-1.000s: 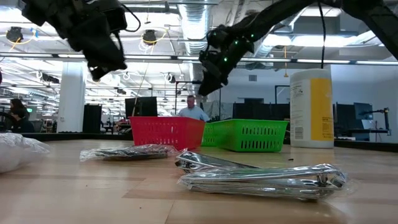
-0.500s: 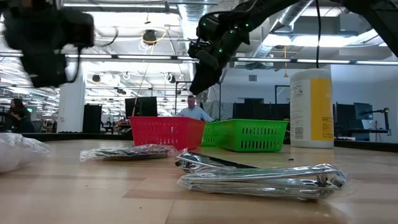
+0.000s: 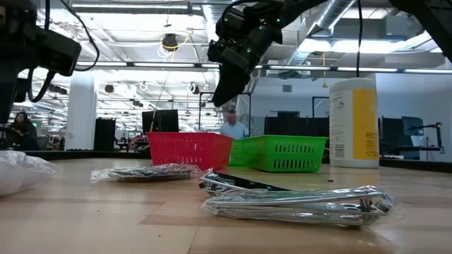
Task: Pick & Place Travel size toiletries
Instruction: Put the white cotton pack into the top green bin
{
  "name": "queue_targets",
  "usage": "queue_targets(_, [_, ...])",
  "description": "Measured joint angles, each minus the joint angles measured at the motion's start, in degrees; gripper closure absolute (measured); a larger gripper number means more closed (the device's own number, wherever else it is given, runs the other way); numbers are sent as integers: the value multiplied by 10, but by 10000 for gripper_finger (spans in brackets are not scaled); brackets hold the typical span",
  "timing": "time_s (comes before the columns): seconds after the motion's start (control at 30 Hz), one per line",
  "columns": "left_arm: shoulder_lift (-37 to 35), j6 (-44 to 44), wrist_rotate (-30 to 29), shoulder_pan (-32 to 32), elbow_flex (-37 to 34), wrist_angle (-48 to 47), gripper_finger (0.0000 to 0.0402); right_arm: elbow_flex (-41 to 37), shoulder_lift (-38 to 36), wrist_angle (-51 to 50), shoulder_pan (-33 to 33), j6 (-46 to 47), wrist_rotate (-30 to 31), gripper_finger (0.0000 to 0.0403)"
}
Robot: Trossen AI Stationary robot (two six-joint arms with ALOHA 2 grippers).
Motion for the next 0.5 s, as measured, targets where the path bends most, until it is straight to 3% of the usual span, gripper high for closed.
queue_targets(0.5, [29, -34, 26, -5, -51, 2, 235, 0, 0, -5, 0, -10, 0, 191])
